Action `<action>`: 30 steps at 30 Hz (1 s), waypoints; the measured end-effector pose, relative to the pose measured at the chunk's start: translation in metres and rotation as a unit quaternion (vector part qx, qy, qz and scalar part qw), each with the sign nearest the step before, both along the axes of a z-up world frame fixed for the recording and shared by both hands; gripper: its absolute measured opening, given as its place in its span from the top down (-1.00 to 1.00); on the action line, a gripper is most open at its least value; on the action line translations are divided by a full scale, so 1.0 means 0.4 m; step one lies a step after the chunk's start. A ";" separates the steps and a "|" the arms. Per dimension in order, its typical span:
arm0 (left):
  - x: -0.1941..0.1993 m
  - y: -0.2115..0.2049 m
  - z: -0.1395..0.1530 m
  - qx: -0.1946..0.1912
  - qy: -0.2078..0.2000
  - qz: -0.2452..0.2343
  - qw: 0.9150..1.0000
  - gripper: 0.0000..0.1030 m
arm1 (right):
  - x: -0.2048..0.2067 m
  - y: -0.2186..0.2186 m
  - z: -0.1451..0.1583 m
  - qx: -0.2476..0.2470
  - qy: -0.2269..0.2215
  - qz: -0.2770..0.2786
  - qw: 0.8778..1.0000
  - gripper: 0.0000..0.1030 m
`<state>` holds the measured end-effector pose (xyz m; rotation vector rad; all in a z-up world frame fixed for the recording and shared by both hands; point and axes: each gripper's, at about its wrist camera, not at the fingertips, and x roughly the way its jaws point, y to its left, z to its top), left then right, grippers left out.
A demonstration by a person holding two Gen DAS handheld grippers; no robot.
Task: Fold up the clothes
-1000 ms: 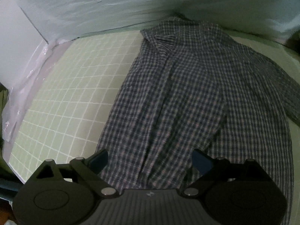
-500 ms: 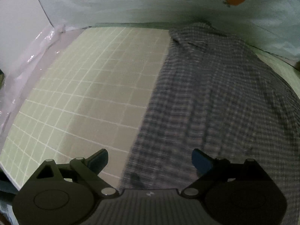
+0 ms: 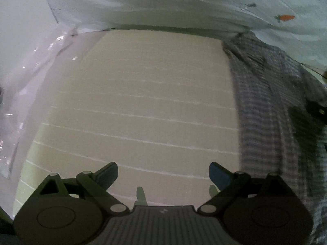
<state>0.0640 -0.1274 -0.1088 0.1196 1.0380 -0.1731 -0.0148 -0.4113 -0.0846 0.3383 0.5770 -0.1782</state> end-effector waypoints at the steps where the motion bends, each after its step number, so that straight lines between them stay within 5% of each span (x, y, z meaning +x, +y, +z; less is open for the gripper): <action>1: 0.007 0.015 0.001 0.001 0.000 0.004 1.000 -0.85 | 0.024 0.052 0.006 0.006 -0.007 0.017 1.000 0.57; 5: 0.023 0.052 0.004 0.000 0.000 0.008 1.000 -0.85 | 0.103 0.212 0.024 0.011 -0.018 0.090 0.996 0.42; 10: 0.016 0.030 -0.004 -0.003 0.005 -0.013 1.000 -0.85 | 0.091 0.238 0.030 -0.009 -0.022 0.084 0.996 -0.73; 12: 0.007 0.008 -0.008 -0.006 0.006 -0.022 1.000 -0.85 | 0.051 0.202 0.024 -0.027 -0.022 0.055 0.998 -0.96; 16: -0.029 -0.050 -0.011 -0.011 0.006 -0.033 0.999 -0.85 | -0.057 0.076 -0.013 -0.087 0.014 -0.010 0.996 -1.00; 23: -0.127 -0.176 0.005 -0.013 -0.003 -0.024 1.000 -0.85 | -0.280 -0.166 -0.075 -0.119 0.080 -0.115 0.983 -1.00; 30: -0.228 -0.274 -0.002 -0.012 -0.001 0.003 1.000 -0.85 | -0.436 -0.343 -0.149 -0.106 0.146 -0.150 0.972 -1.00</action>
